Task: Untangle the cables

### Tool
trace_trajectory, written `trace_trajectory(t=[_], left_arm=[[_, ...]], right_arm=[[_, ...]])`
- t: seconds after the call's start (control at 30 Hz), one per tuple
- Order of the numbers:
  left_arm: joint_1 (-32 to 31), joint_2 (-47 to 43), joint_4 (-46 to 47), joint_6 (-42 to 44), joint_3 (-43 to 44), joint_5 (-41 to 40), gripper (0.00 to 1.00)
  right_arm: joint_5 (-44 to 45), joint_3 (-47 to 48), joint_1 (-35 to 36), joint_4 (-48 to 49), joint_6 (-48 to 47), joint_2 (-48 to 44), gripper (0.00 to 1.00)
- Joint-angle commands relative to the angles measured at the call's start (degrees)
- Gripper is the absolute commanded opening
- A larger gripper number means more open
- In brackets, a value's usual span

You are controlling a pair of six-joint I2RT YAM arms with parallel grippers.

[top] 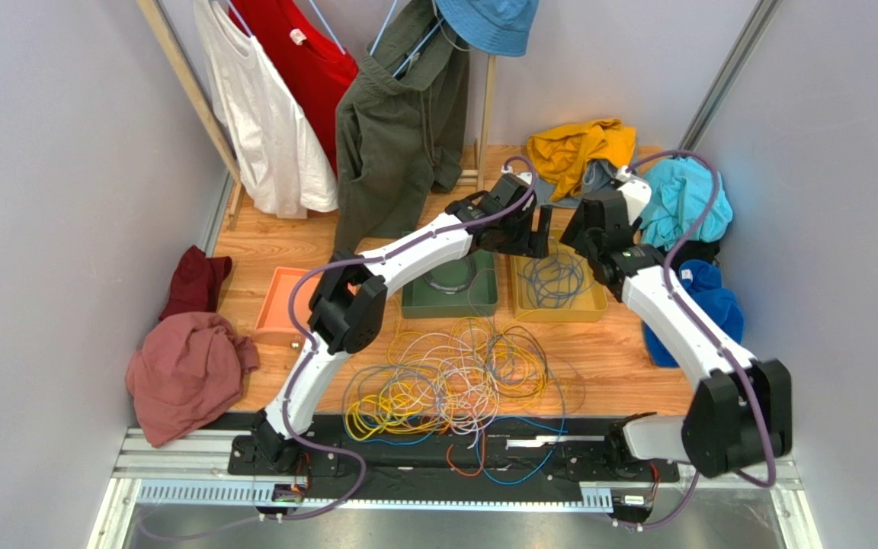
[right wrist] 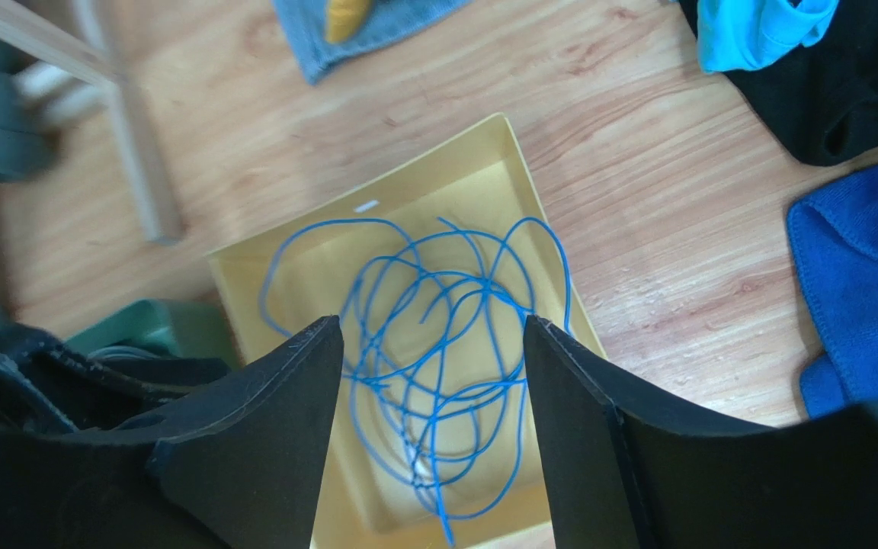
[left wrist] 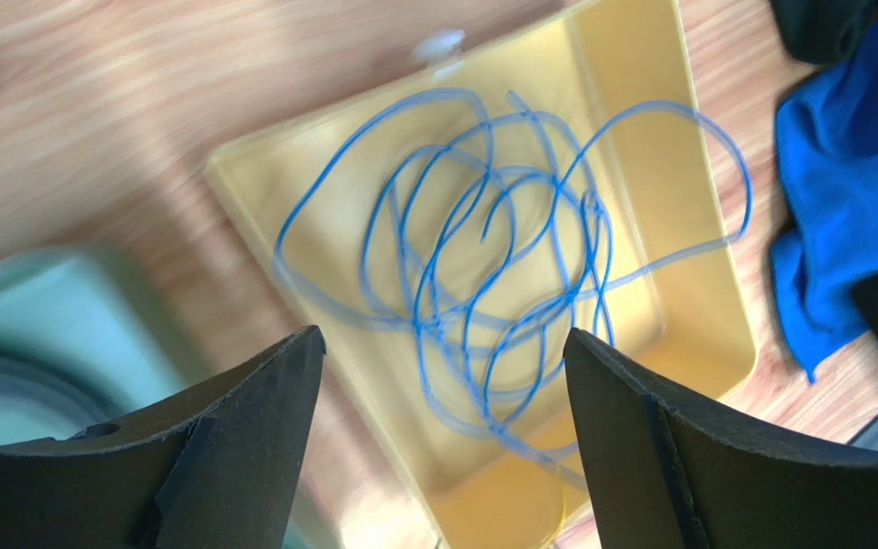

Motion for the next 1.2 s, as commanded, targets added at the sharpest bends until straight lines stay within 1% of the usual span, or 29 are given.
trace_trajectory(t=[0.0,0.03,0.07,0.1,0.13,0.17,0.2,0.23,0.27,0.3,0.33,0.37,0.4,0.43,0.47,0.5,0.53,0.57,0.6,0.67,0.7,0.73,0.8,0.83,0.9,0.93,1.0,1.03,1.17], left_arm=[[-0.5,-14.5,3.9,1.2,-10.9,-6.8,0.86],[-0.5,-19.9,5.9,0.9,-14.1,-7.6,0.86],[-0.5,-23.0,9.3,0.5,-17.1,-9.1,0.87],[-0.6,-26.0,11.0,0.4,-23.1,-9.8,0.87],[-0.7,-32.2,12.3,0.3,-25.8,-10.4,0.87],[-0.9,-35.2,14.7,-0.1,-28.6,-11.7,0.87],[-1.3,-38.5,15.7,-0.2,-33.9,-12.2,0.87],[-1.8,-44.6,16.4,-0.2,-36.5,-13.0,0.87],[-2.5,-47.6,17.8,0.4,-39.2,-15.2,0.89],[-4.1,-50.3,18.4,0.6,-44.2,-15.9,0.99],[-5.0,-54.7,18.5,1.0,-46.3,-16.5,0.99],[-6.2,-56.5,18.1,1.2,-48.3,-18.5,0.99],[-8.0,-58.0,17.7,1.1,-52.2,-19.3,0.99],[-8.9,-60.4,17.5,0.9,-54.2,-19.6,0.99],[-9.9,-61.7,17.5,0.1,-56.3,-20.8,0.99],[-11.7,-62.9,17.8,-0.4,-61.1,-21.5,0.99],[-12.6,-65.6,18.3,-1.0,-63.7,-22.2,0.99],[-13.5,-67.1,19.5,-2.8,-66.4,-23.5,0.99],[-15.4,-69.0,20.5,-3.7,-72.0,-23.7,0.98],[-17.5,-74.5,22.3,-5.9,-77.6,-25.5,0.94],[-19.6,-76.4,22.4,-7.0,-82.6,-26.5,0.93],[-20.5,-80.6,22.1,-8.1,-84.9,-27.0,0.92],[-21.7,-84.9,20.3,-12.1,-91.0,-28.3,0.9],[-21.9,-89.5,19.5,-13.5,-92.7,-28.7,0.89],[-22.3,-94.5,18.1,-15.1,-96.9,-28.9,0.87],[-22.5,-99.1,17.3,-15.3,-97.8,-29.1,0.87],[-22.7,-103.3,13.5,-15.5,-99.3,-30.2,0.86],[-22.8,-106.8,12.4,-15.5,-99.7,-30.5,0.86],[-22.7,-111.1,8.9,-16.1,-101.0,-29.7,0.84]], right_arm=[[-2.8,-4.8,0.9,3.8,4.3,-9.5,0.63],[-3.6,-5.6,1.4,4.8,4.7,-13.4,0.64],[-4.1,-6.6,2.7,5.5,5.0,-15.7,0.64],[-4.1,-8.0,3.5,5.4,6.0,-17.7,0.64],[-5.1,-9.1,4.8,5.1,6.6,-21.4,0.64],[-5.8,-10.1,5.8,5.1,7.3,-23.2,0.64],[-6.2,-11.2,6.7,5.0,8.7,-24.9,0.64],[-7.4,-14.0,9.0,5.3,9.1,-26.8,0.63],[-7.7,-15.3,10.5,5.6,9.5,-29.6,0.63],[-7.5,-16.7,12.1,5.6,9.5,-31.1,0.62],[-6.7,-19.3,16.2,5.7,9.6,-32.2,0.6],[-6.0,-20.8,18.4,6.1,9.5,-33.6,0.59],[-5.1,-22.0,20.7,6.3,9.2,-33.8,0.59],[-3.0,-22.9,23.0,6.5,9.2,-33.8,0.57],[-1.9,-24.4,27.1,7.0,9.2,-33.4,0.57],[-0.9,-24.8,29.0,7.1,9.3,-32.2,0.57],[0.0,-25.1,32.2,7.1,9.0,-31.4,0.55],[0.5,-25.5,33.6,7.3,8.8,-30.7,0.54],[1.1,-25.9,35.0,7.1,8.9,-29.9,0.52],[2.9,-26.8,38.8,7.0,9.5,-30.3,0.51],[3.2,-28.4,39.8,7.0,9.8,-30.9,0.5],[3.4,-29.3,40.8,7.3,10.2,-32.5,0.5],[3.0,-31.6,43.4,7.4,11.7,-34.4,0.49],[3.3,-32.5,44.6,7.6,11.7,-36.2,0.48],[4.2,-33.3,48.2,7.0,12.6,-37.2,0.48],[5.7,-34.0,50.7,6.5,12.7,-37.7,0.48],[6.4,-34.1,53.3,6.3,12.8,-37.7,0.47],[6.4,-34.0,56.1,6.4,12.0,-37.7,0.48],[3.8,-32.1,61.6,5.9,11.9,-32.3,0.5]])
